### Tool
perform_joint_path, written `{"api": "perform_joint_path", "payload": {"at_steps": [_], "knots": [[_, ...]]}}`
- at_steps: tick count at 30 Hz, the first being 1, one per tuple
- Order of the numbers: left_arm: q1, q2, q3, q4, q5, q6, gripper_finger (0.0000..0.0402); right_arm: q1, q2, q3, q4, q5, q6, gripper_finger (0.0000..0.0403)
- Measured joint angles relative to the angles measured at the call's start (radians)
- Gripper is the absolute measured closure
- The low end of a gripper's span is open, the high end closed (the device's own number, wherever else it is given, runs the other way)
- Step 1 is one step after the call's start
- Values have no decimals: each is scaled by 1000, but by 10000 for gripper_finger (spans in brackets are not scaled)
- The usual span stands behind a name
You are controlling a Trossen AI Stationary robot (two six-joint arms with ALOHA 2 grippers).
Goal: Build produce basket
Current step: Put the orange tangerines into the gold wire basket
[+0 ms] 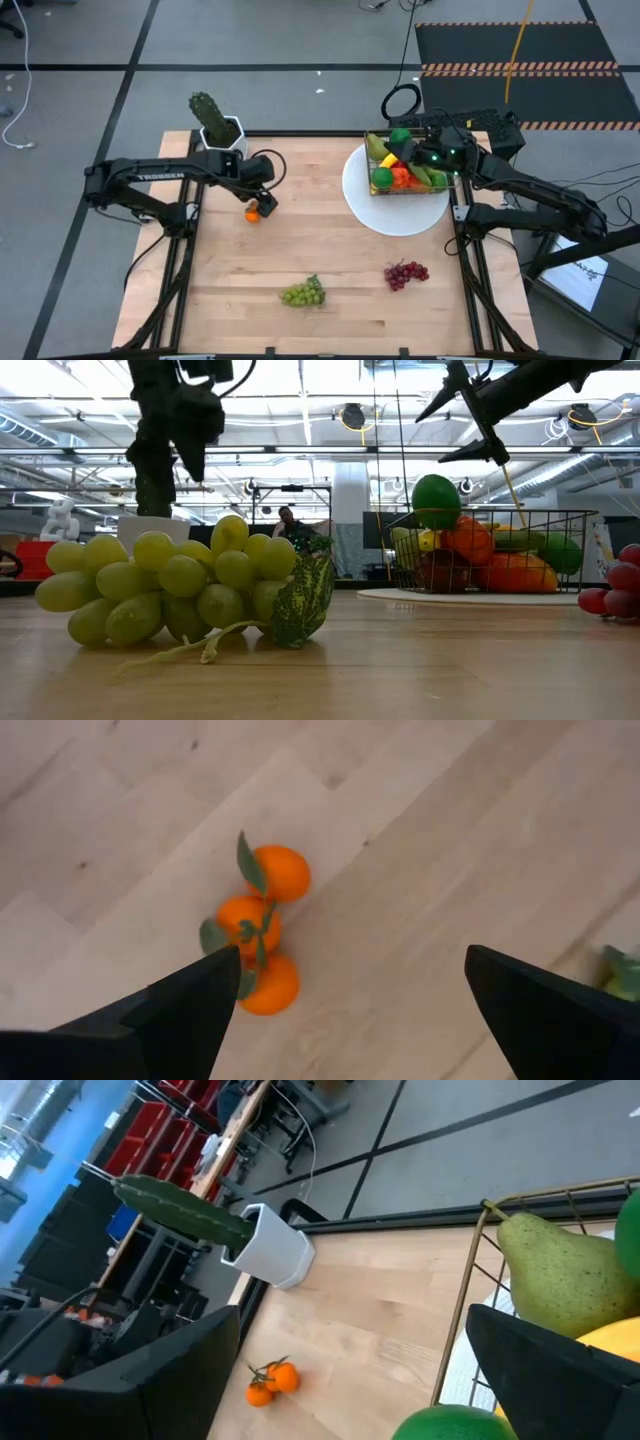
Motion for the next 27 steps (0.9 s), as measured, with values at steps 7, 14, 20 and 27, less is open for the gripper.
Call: {"api": "perform_joint_path", "payload": {"at_steps": [7,14,20,27], "knots": [[46,0,-97,67,39,-45,19,0,26,0,0,0,-8,22],[82,0,-178,151,39,-42,39,0,36,0,0,0,-8,22],[84,5,-221,181,15,-26,101,0,36,0,0,0,-8,22],[84,5,-270,232,-11,-1,168,0,36,0,0,0,-8,22]]}}
